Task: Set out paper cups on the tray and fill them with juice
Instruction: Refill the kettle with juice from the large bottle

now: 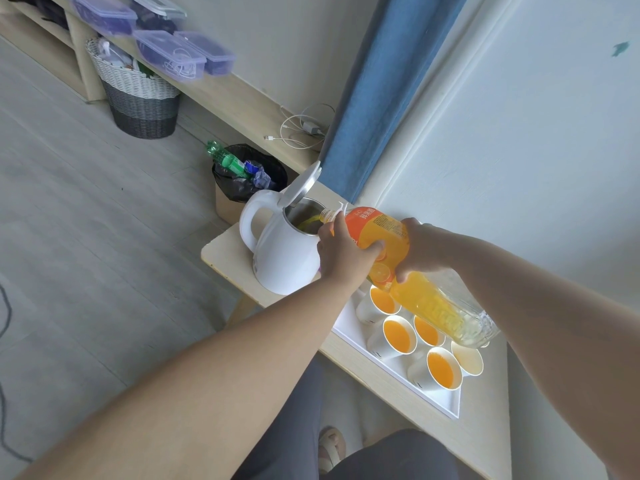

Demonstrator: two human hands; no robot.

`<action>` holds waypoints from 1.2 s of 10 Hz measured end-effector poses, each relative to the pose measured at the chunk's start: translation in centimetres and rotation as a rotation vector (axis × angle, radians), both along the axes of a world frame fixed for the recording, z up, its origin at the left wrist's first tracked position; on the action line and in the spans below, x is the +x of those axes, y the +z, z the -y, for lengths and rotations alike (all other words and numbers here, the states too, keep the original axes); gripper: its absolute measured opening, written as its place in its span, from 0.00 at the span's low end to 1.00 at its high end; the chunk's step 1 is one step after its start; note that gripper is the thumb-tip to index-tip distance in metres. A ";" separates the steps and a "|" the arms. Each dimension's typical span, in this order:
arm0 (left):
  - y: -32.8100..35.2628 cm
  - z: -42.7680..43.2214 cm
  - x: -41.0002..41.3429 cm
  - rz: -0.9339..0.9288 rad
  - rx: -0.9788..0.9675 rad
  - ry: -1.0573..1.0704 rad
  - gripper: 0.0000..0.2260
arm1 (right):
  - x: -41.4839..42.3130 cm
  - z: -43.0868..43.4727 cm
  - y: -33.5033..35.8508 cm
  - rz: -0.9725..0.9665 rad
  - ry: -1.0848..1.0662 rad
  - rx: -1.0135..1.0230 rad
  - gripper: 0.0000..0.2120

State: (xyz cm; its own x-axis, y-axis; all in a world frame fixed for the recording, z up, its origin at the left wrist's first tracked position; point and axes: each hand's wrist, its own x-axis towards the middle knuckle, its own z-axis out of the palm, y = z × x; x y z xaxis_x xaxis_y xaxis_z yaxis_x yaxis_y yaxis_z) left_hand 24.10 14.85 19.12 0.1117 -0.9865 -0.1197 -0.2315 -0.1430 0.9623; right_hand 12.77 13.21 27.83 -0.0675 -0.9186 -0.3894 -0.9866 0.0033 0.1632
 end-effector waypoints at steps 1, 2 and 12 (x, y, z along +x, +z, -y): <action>0.1 0.0 0.2 0.006 -0.008 -0.005 0.39 | 0.2 0.1 0.1 -0.002 0.002 0.000 0.46; 0.1 0.0 0.3 0.000 -0.010 -0.007 0.39 | 0.3 0.1 0.2 -0.009 0.002 0.001 0.46; 0.5 0.0 0.5 -0.001 -0.017 -0.007 0.39 | 0.6 0.1 0.8 -0.034 0.027 0.003 0.44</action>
State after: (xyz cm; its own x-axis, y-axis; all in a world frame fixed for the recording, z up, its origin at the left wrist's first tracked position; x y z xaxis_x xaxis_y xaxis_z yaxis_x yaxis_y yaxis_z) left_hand 24.57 14.84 19.62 0.1045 -0.9891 -0.1034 -0.2313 -0.1253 0.9648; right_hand 13.39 13.16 28.59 -0.0562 -0.9192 -0.3899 -0.9802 -0.0236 0.1968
